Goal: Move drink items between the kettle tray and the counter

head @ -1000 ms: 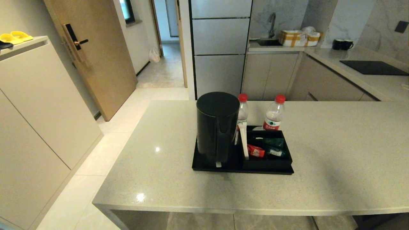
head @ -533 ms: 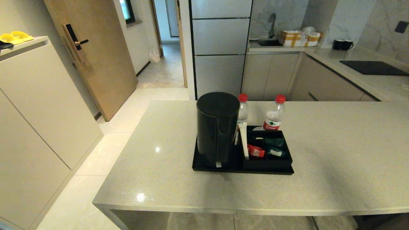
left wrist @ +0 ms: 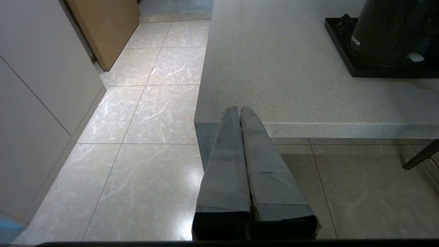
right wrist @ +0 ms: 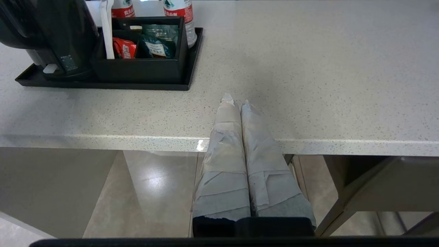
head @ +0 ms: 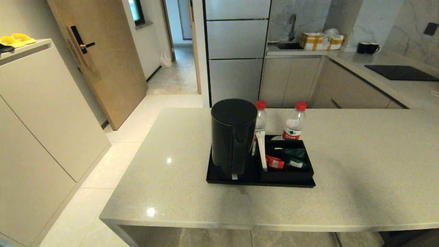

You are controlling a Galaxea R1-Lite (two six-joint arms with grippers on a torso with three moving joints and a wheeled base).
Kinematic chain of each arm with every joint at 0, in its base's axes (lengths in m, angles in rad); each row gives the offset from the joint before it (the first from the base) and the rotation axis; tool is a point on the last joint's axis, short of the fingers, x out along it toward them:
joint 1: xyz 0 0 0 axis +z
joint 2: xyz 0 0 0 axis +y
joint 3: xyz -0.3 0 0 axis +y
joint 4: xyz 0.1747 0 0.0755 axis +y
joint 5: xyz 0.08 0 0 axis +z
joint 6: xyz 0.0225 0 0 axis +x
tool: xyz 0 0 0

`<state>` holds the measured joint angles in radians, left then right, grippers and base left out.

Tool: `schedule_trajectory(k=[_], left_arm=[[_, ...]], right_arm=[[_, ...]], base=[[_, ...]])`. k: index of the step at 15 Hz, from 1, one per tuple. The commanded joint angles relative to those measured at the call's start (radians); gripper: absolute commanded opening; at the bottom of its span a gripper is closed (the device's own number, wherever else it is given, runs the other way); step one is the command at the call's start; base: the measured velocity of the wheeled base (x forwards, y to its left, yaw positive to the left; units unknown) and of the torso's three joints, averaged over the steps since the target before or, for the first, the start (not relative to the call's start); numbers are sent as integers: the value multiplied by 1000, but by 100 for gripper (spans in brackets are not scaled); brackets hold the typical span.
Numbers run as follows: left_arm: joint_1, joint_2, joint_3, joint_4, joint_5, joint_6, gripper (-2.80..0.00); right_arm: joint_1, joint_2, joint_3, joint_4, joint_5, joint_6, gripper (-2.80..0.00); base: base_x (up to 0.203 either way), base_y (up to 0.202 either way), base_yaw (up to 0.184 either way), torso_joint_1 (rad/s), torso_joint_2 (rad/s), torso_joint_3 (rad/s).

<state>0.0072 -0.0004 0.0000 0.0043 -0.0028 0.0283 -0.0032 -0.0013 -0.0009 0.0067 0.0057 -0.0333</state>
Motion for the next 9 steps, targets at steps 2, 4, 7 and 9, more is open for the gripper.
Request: schedule_trajectory(k=[2, 4, 7, 9], left_arm=[[0, 2, 2, 0, 0, -1, -280], [0, 2, 2, 0, -1, -1, -280], [0, 2, 0, 0, 0, 0, -280], [0, 2, 2, 0, 0, -1, -280]], right_arm=[[0, 0, 1, -2, 1, 2, -280], [0, 0, -2, 0, -10, 30, -280], [0, 0, 1, -5, -9, 35, -280], [0, 0, 0, -4, -9, 35, -280]], base=[[0, 0, 0, 0, 0, 0], [0, 0, 0, 0, 0, 0], [0, 0, 0, 0, 0, 0], [0, 0, 0, 0, 0, 0]])
